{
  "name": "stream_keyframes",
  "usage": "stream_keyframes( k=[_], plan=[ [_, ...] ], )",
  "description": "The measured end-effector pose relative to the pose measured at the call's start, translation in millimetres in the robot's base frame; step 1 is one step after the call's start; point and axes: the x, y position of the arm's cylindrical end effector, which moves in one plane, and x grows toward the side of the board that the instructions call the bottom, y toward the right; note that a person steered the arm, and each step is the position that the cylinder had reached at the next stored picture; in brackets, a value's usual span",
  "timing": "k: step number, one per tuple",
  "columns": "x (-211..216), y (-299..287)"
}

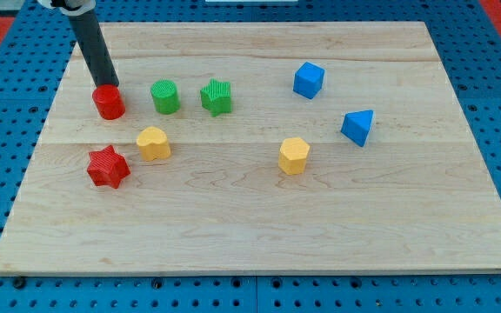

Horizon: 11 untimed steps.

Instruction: Move your arm to the red circle

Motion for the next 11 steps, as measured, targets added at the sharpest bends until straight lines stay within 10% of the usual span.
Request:
stream_keyframes(
  k=[3, 4, 7, 11],
  plan=[
    [-62.3, -16.9],
    [-42.9, -91.1],
    [56.3, -73.0],
    [64.9, -64.7]
  ],
)
